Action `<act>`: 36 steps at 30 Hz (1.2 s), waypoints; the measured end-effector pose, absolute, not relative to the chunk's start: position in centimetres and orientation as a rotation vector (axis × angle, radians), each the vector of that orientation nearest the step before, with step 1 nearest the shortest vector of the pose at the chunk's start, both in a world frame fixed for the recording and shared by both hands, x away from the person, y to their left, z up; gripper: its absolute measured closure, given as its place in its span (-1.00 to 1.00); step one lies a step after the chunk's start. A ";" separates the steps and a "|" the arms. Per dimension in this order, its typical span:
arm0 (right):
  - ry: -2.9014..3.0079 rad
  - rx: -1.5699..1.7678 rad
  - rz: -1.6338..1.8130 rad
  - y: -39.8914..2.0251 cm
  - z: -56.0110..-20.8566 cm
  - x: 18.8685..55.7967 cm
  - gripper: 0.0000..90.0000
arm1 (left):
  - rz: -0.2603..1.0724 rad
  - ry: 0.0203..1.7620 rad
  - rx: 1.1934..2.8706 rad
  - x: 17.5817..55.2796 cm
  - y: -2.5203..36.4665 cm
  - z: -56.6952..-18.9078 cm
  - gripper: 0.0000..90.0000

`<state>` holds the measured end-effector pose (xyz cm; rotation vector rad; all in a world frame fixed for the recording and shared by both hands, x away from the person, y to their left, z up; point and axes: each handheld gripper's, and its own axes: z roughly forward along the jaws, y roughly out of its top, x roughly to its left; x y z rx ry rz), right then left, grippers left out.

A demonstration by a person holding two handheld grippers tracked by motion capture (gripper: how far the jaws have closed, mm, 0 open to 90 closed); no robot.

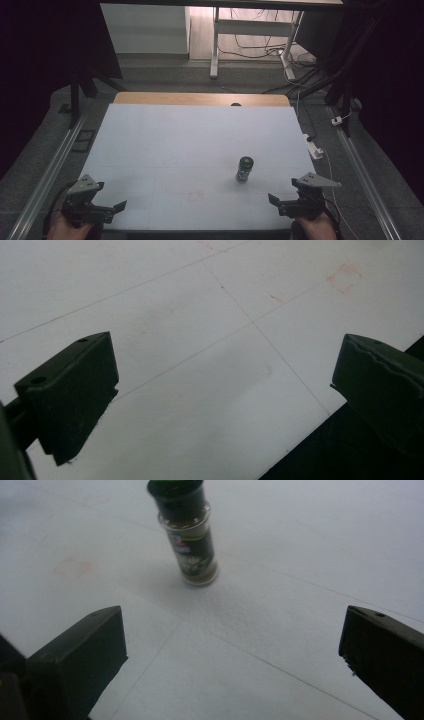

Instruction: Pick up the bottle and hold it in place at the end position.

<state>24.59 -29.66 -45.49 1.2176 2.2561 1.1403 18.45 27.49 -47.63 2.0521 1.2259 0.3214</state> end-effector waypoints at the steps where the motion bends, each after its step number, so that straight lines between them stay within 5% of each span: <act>1: 2.268 1.210 1.136 -29.6 -45.5 24.6 -1.00 | 0.320 1.219 2.059 18.4 27.5 -47.6 -1.00; 36: 2.348 1.175 1.139 -28.9 -45.3 24.9 -1.00 | 0.300 1.231 2.040 18.4 27.8 -47.6 -1.00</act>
